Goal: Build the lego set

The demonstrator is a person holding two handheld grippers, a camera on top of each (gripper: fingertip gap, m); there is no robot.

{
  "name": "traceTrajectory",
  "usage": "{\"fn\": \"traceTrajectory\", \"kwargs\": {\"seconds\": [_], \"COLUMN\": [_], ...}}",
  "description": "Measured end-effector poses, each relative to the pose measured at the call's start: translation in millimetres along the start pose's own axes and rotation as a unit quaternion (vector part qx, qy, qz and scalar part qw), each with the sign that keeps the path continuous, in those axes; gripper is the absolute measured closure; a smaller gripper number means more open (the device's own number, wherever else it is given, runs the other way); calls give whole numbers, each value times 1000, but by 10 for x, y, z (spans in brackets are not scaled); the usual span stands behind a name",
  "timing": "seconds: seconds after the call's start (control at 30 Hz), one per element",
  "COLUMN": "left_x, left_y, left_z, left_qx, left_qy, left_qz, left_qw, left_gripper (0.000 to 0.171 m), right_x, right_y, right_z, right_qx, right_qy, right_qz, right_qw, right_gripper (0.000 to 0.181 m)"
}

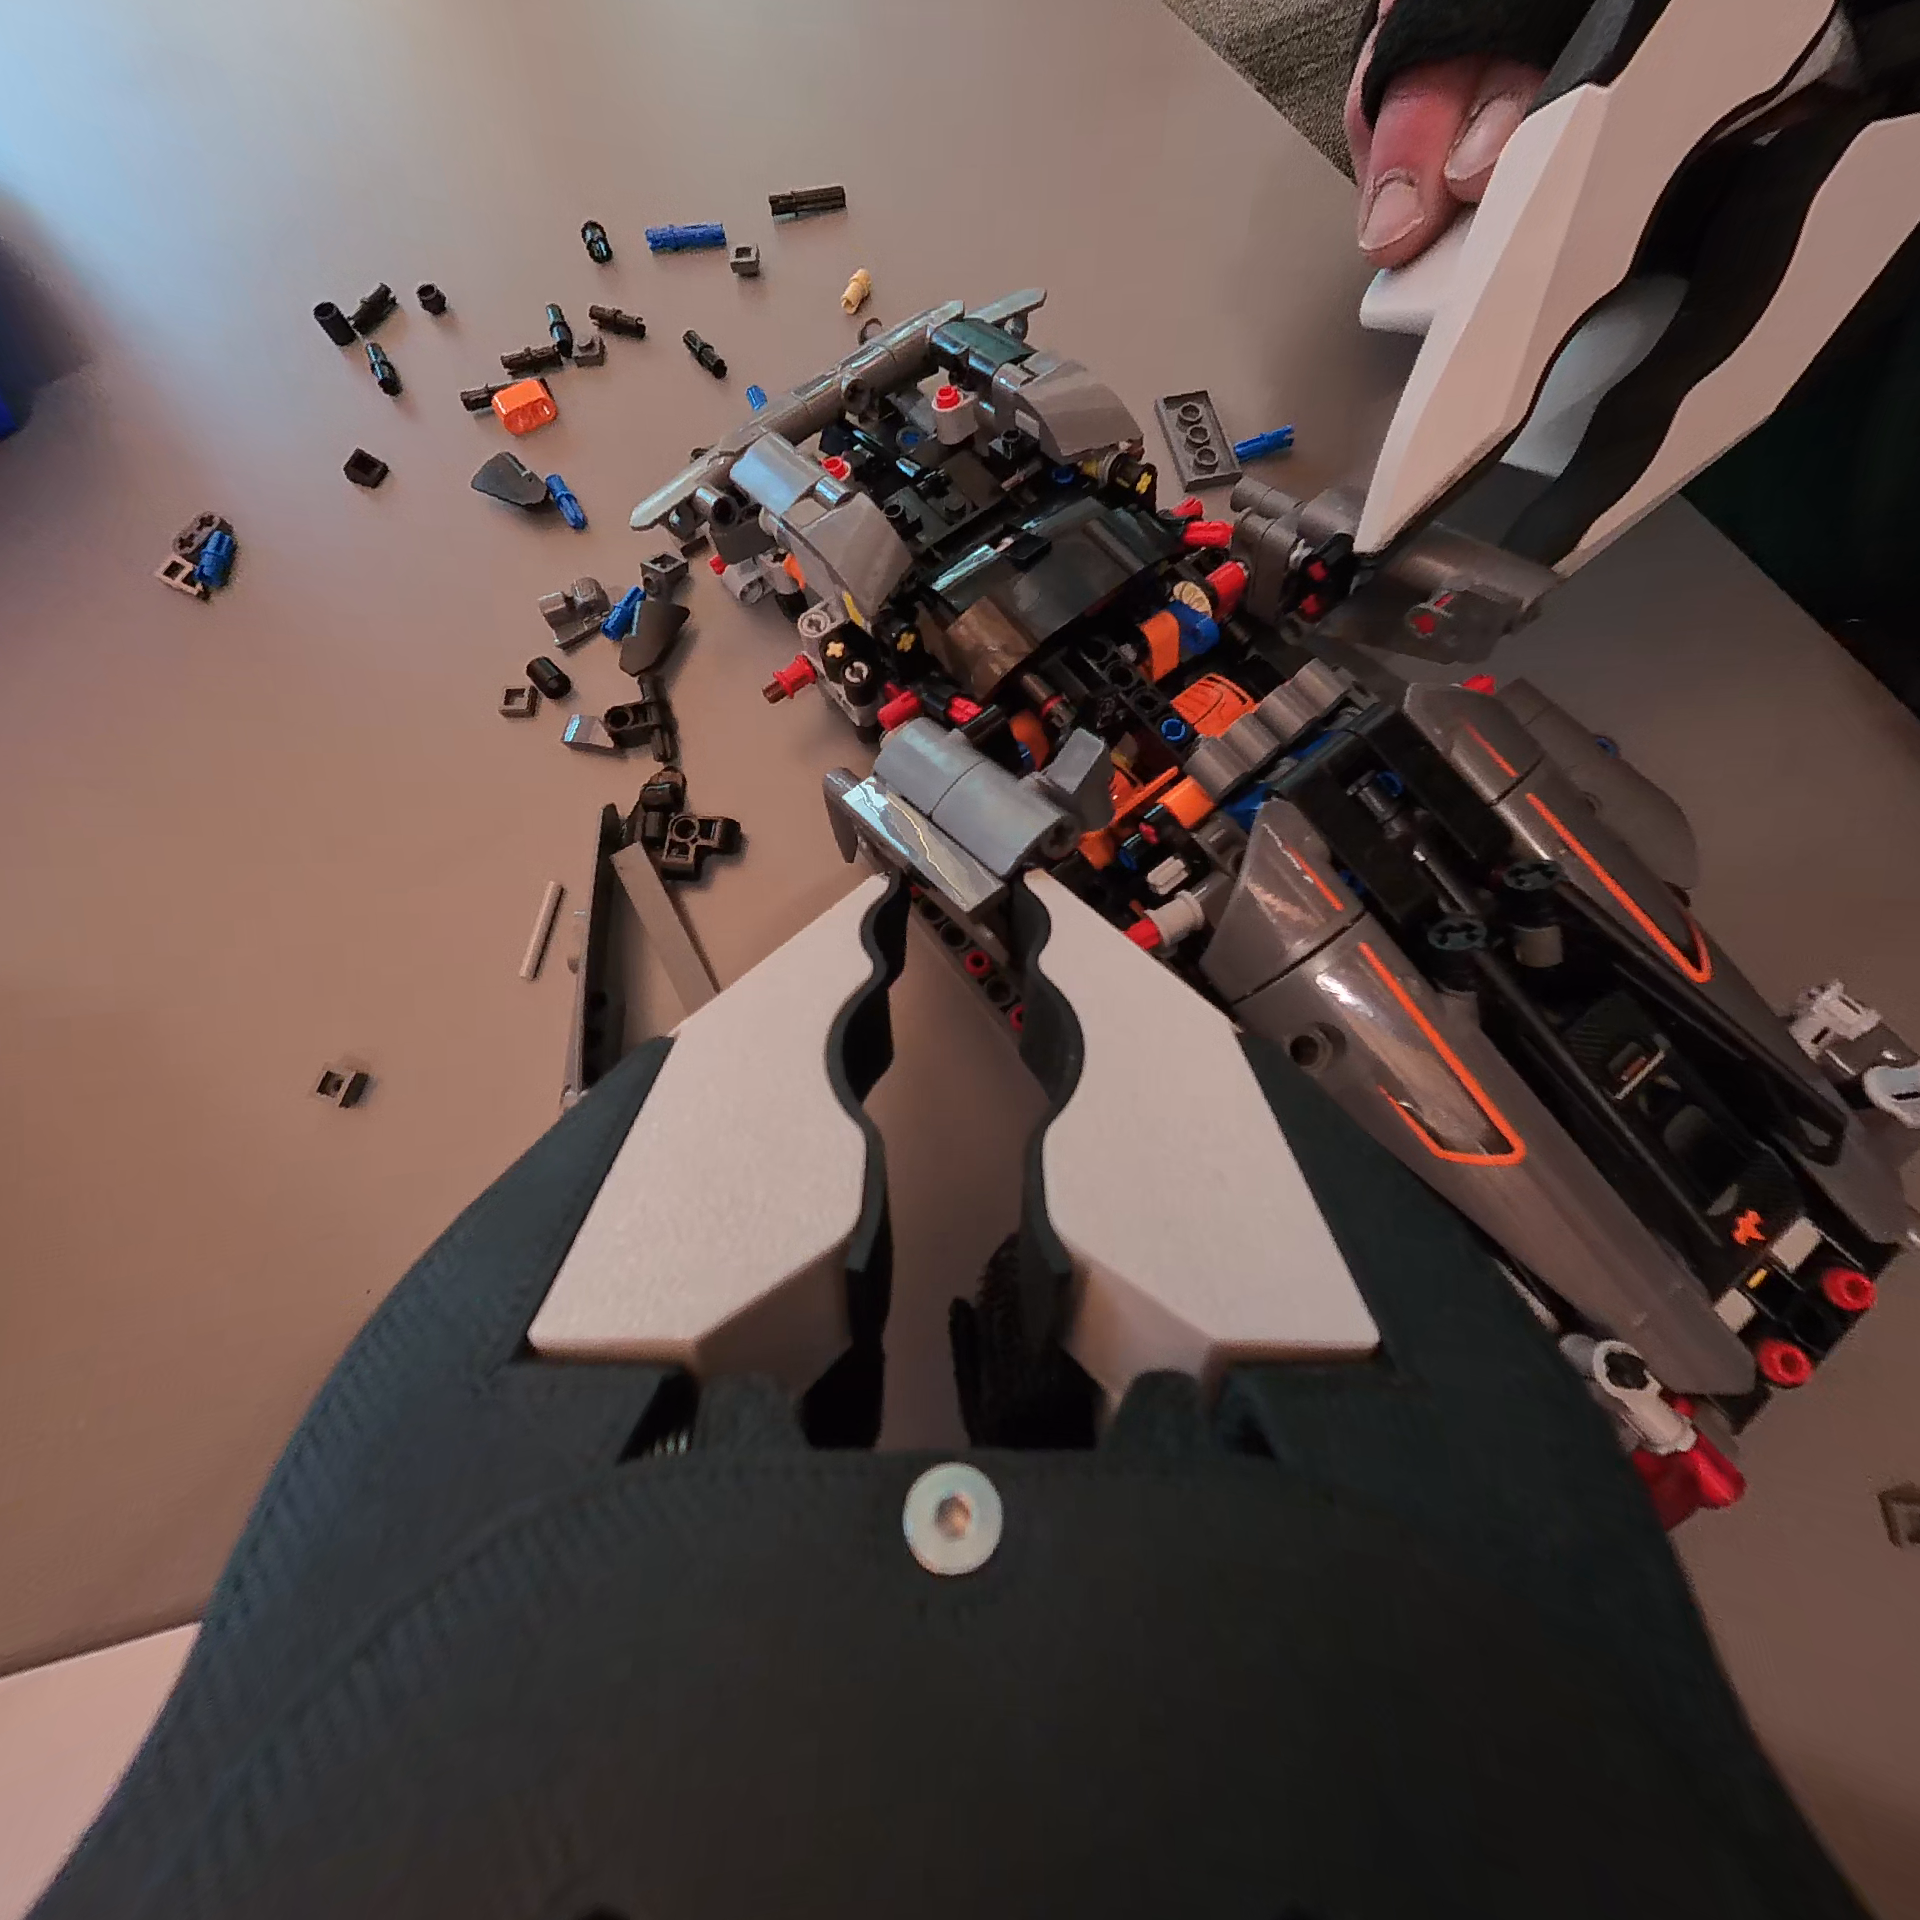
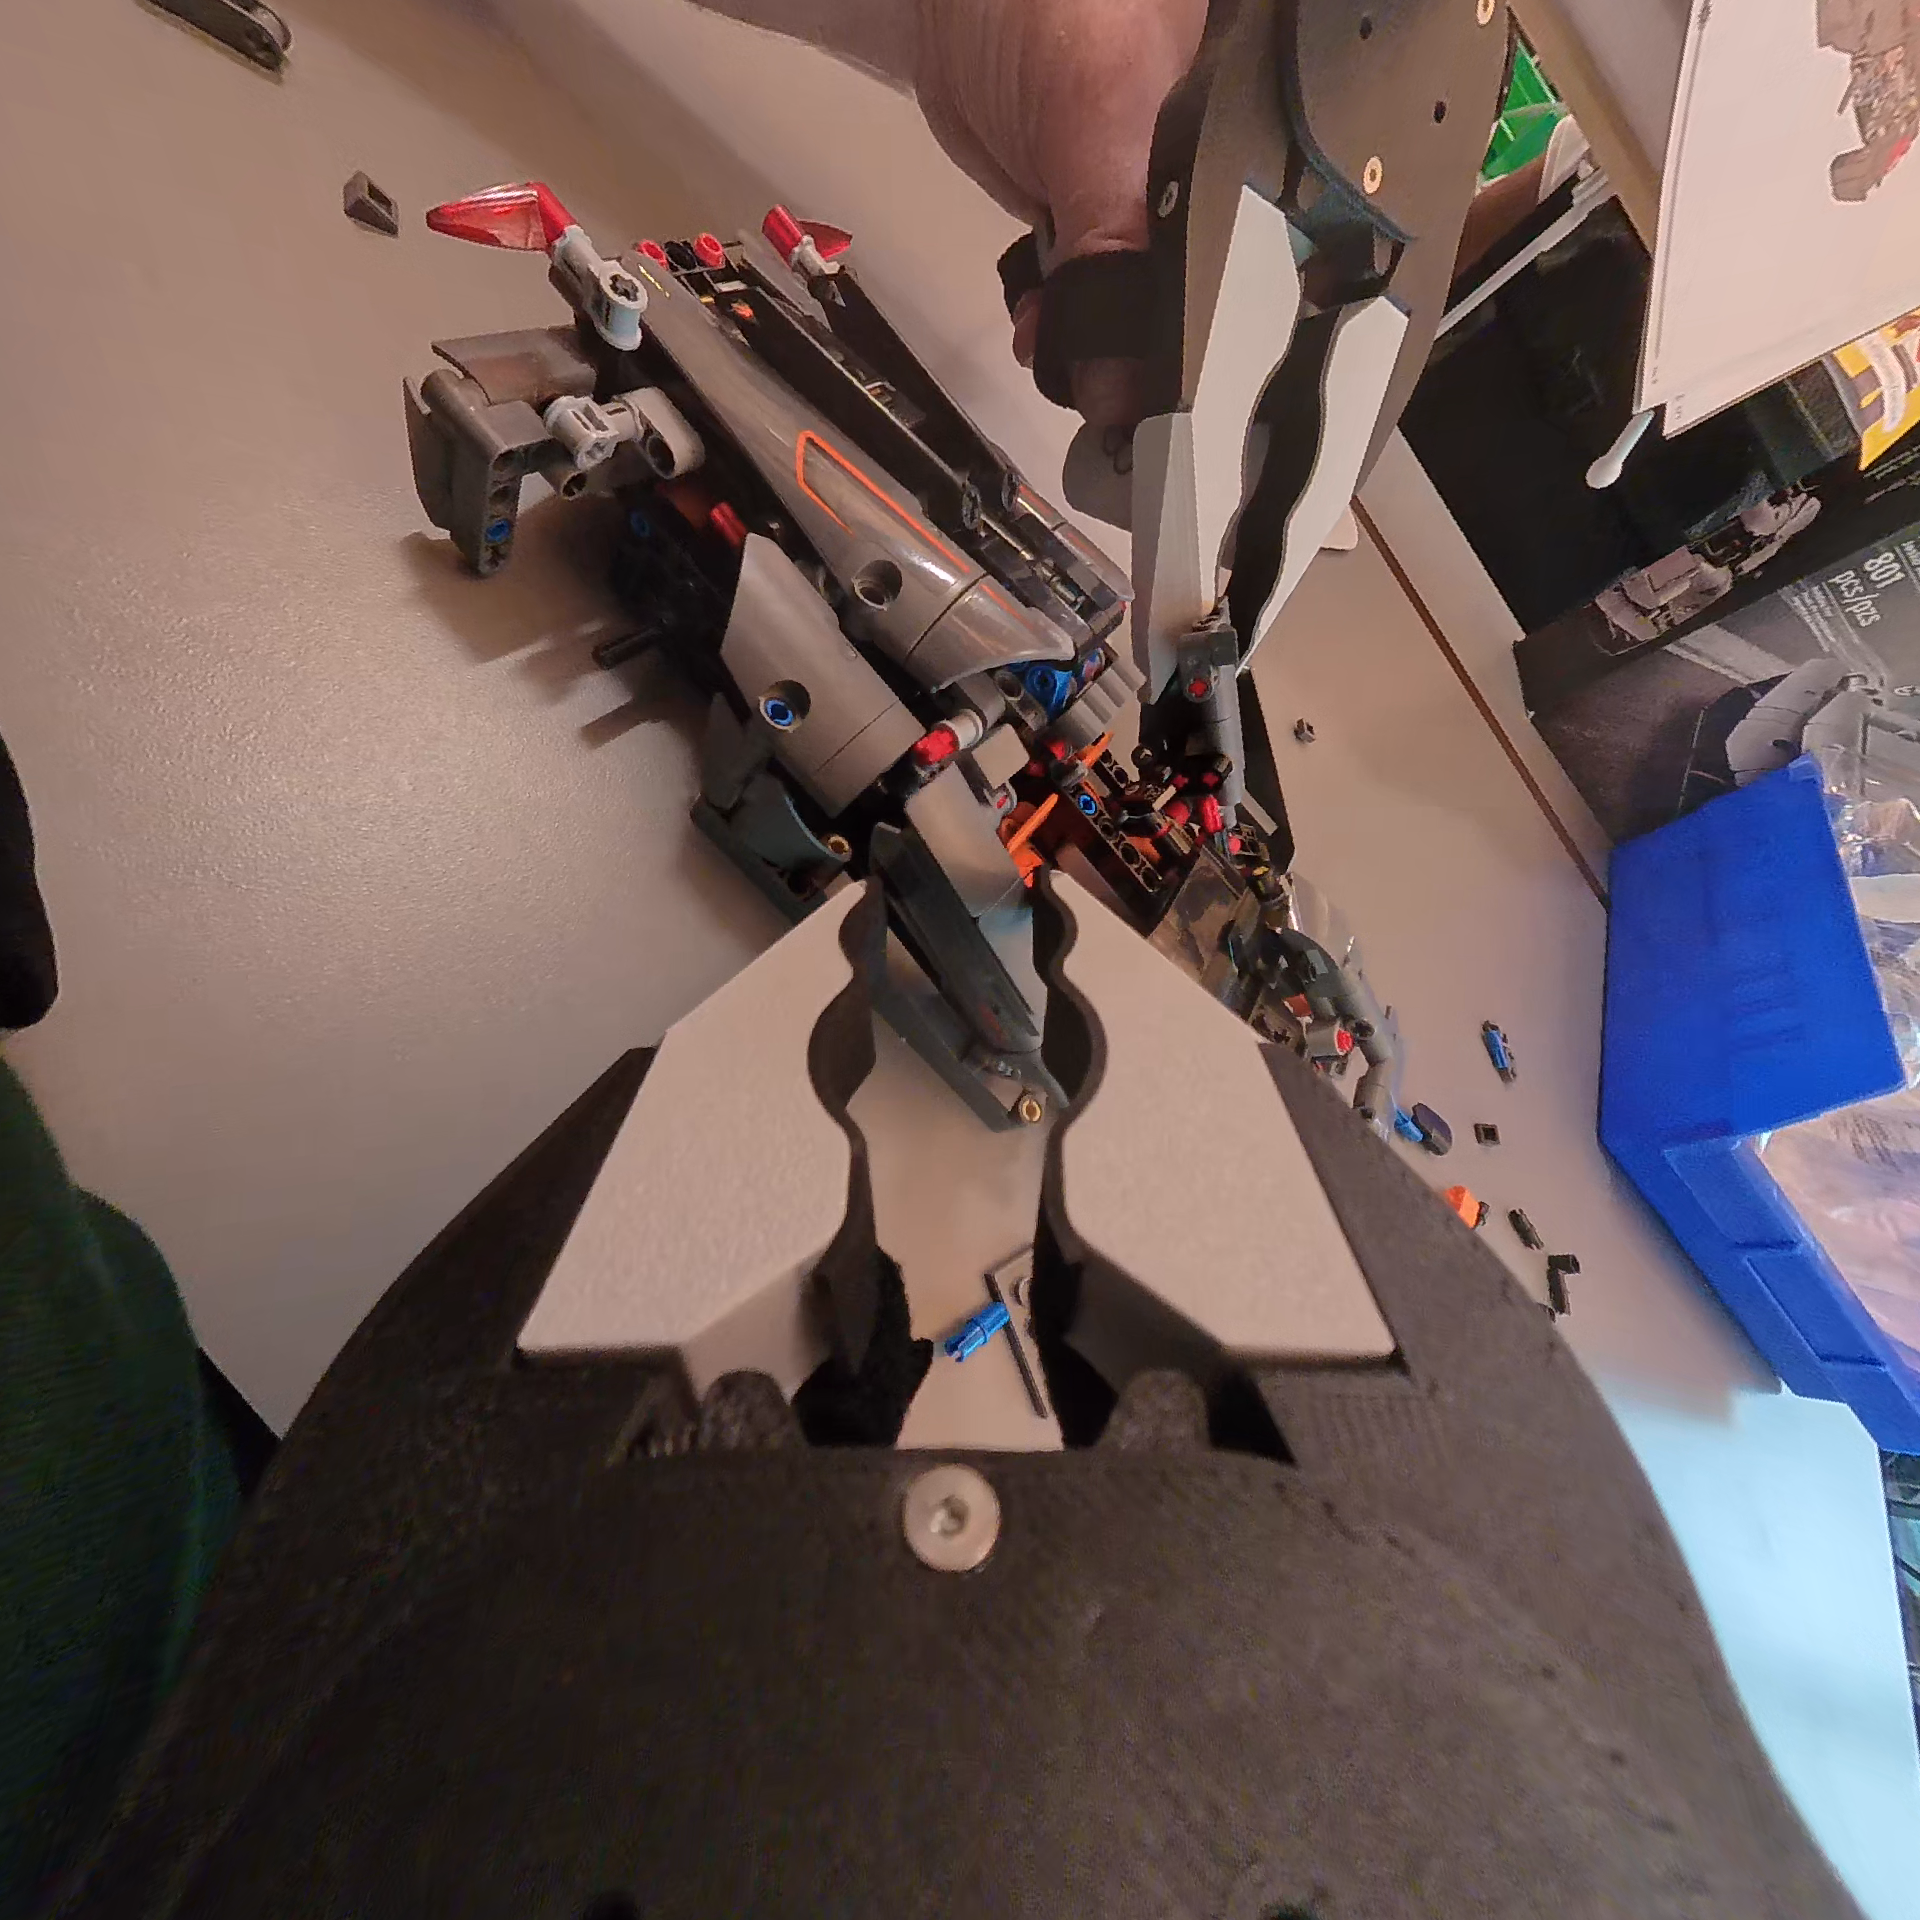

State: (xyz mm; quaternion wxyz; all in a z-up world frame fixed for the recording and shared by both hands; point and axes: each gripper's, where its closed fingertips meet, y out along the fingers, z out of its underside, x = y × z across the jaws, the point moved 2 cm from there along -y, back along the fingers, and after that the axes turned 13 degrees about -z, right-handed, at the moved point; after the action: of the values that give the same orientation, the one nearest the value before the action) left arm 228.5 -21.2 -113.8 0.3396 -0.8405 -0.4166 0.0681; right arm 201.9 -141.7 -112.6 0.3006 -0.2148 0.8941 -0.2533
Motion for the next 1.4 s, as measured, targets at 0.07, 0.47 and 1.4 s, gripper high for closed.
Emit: {"fn": "traceTrajectory", "kwargs": {"seconds": [0.07, 0.47, 1.4], "left_x": [1, -12, 13], "left_y": [0, 7, -541], "left_z": [3, 42, -254], "left_qx": [0, 4, 30], "left_qy": [1, 3, -33], "left_qz": [0, 6, -86], "left_qw": [1000, 1000, 995], "left_gripper": [155, 156, 131], "right_x": [-1, 3, -68], "right_y": [2, 7, -244], "right_z": [0, -1, 312], "right_qx": [-1, -3, -28], "right_qy": [1, 0, 98], "right_qz": [-1, -3, -39], "right_qw": [1000, 1000, 994], "right_gripper": [155, 155, 145]}}
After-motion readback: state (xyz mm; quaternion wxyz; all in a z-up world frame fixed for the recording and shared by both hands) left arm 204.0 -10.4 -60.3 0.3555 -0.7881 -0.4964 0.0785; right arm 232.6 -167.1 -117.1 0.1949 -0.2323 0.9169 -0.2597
